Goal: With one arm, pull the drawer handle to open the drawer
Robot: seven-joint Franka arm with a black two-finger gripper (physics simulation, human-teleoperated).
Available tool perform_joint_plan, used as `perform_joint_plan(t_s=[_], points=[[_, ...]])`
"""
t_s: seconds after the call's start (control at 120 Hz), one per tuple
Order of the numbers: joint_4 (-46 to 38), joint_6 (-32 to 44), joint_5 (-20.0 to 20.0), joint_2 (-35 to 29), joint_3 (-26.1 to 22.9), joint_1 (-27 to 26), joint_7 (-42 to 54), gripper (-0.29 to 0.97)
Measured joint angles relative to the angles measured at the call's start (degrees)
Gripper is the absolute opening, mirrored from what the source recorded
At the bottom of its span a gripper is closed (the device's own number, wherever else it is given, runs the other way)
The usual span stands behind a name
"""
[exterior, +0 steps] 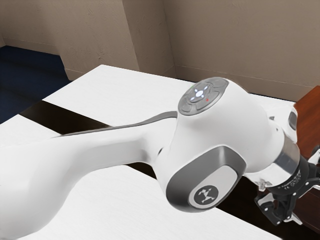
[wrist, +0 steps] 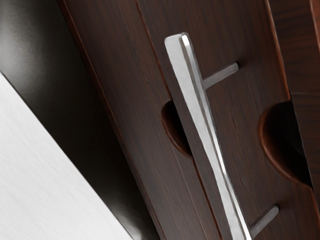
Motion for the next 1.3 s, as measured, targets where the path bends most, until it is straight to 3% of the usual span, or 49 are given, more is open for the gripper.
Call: perform_joint_plan(t_s=[0.392, 1.067, 1.3], points=[[0.1, 5.0, -0.1, 3.2, 0.3, 0.3, -2.1, 0.68], [-2.2, 6.2, -0.1, 3.9, 1.6, 1.3, -3.6, 0.68], [-2.1, 6.2, -0.2, 3.7, 1.7, 0.7, -3.8, 0.61]])
